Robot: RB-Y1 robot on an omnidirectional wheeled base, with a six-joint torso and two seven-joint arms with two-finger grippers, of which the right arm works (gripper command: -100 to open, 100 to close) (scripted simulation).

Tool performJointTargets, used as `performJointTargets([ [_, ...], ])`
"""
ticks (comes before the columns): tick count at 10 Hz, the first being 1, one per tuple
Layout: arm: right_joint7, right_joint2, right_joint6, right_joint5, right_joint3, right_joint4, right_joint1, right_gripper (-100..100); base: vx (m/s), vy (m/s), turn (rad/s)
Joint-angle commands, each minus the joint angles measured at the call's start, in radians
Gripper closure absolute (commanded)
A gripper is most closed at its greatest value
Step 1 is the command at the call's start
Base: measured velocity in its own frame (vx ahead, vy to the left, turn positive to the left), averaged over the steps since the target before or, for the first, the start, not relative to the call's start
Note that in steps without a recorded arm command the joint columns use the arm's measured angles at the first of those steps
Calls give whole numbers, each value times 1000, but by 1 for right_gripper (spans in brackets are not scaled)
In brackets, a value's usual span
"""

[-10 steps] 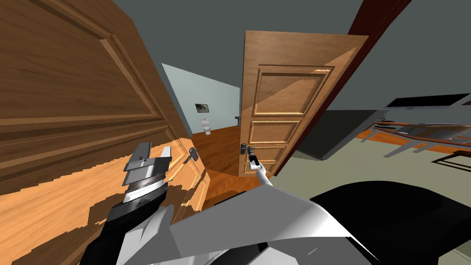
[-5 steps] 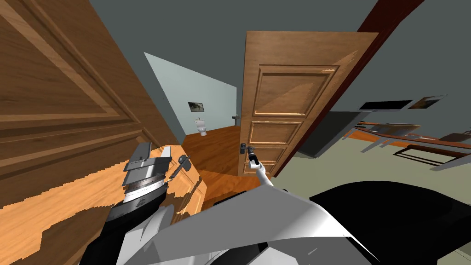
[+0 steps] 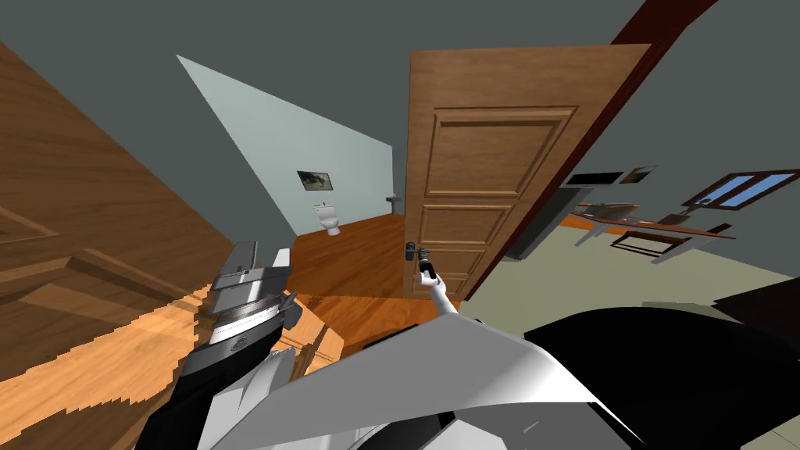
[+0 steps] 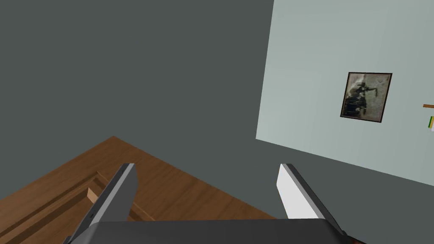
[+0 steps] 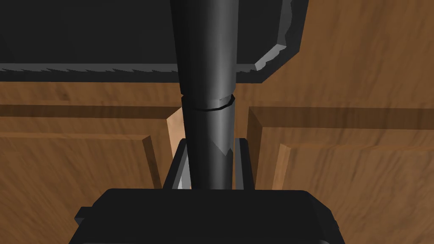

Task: Push the door open

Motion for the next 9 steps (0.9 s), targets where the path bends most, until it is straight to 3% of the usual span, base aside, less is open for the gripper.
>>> performJointTargets([
  [1,14,21,-5,-6,-7,3,-4,100,132,132,-141],
  [2,8,10,-3,-4,-7,1,-3,100,53,53,-53],
  [3,26,-19,-8,-19,-19,10,-10,100,52,-56,-41],
  [6,57,-50,-17,-43,-34,25,-23,100,112,-63,-32],
  [9,62,-54,-19,-47,-37,28,-25,100,70,-18,-15],
])
